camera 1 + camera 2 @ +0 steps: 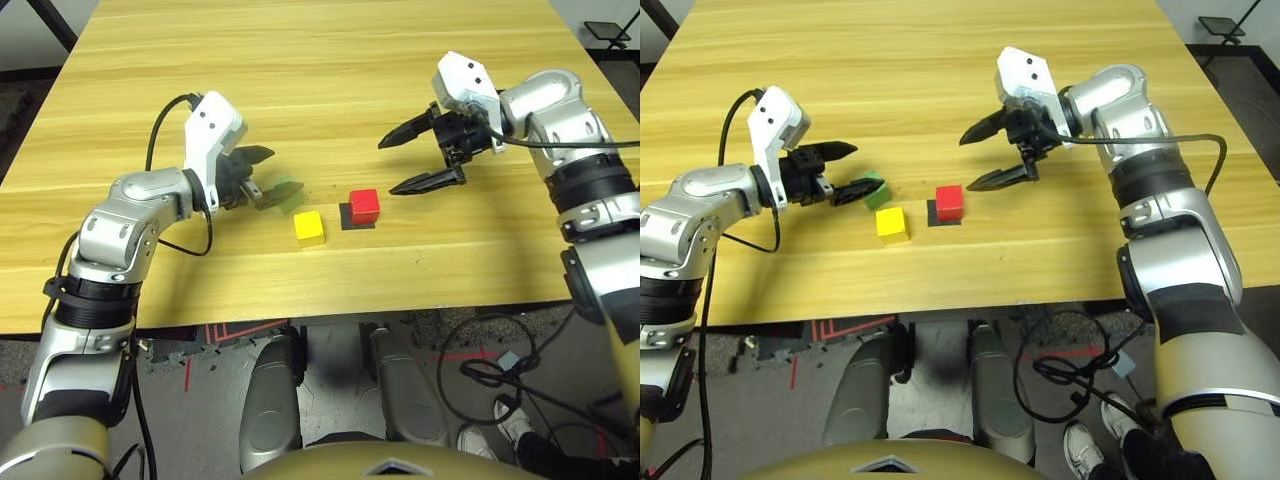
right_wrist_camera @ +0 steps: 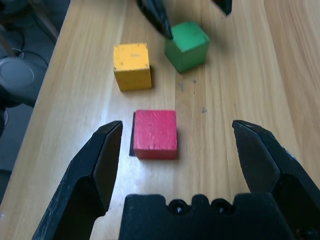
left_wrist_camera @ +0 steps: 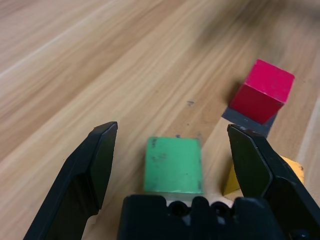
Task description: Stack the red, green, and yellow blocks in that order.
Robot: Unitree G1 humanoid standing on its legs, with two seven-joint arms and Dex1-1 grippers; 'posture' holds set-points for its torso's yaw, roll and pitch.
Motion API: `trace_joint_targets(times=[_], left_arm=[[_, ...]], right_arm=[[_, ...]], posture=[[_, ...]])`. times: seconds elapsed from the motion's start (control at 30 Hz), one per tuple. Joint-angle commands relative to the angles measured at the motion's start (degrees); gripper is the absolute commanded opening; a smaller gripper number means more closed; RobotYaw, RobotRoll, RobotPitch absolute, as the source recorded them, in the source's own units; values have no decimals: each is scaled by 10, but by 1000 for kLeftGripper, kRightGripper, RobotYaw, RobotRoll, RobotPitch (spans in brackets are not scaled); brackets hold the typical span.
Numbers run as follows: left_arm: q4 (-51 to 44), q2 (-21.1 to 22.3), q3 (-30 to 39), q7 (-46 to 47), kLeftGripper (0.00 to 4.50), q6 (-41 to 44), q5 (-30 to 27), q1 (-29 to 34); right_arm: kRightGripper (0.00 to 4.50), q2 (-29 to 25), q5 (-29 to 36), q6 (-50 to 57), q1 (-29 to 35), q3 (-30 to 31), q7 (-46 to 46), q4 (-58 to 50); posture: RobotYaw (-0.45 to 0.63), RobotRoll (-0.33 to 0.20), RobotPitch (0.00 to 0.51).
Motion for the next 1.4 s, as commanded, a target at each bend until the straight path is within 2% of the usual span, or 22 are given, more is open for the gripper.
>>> trace_joint_targets(times=[0.03,0.57,0.7,0.83,0.97,1.13,1.3,1.4], left_arm=[[14,3,-22,-13,4500,-1,18,9],[75,-18,-44,-28,4500,-38,72,-1],[80,-32,-42,-25,3600,-50,77,-8],[74,-38,-37,-33,2081,-48,69,-24],[69,-12,-36,-71,2074,-39,62,-55],[46,6,-45,-108,2074,-6,56,-126],[-18,-20,-75,-119,2074,86,23,-174],[-35,-45,-92,-118,2074,102,12,-188]], right_arm=[[4444,-2,3,26,21,-16,3,-39],[4444,-1,6,89,50,-44,-22,-116],[4500,-1,3,86,48,-46,-27,-111],[4500,-1,3,85,50,-48,-31,-106],[4500,-8,-5,67,49,-50,-25,-81],[4500,-24,-6,27,67,-56,-4,-42],[4500,-43,-7,-9,95,-69,2,-7],[4500,-50,-1,-14,109,-71,4,-4]], posture=[[267,-56,238],[222,-46,248],[224,-44,248],[231,-41,247],[242,-33,246],[245,-18,243],[223,-5,239],[205,-1,237]])
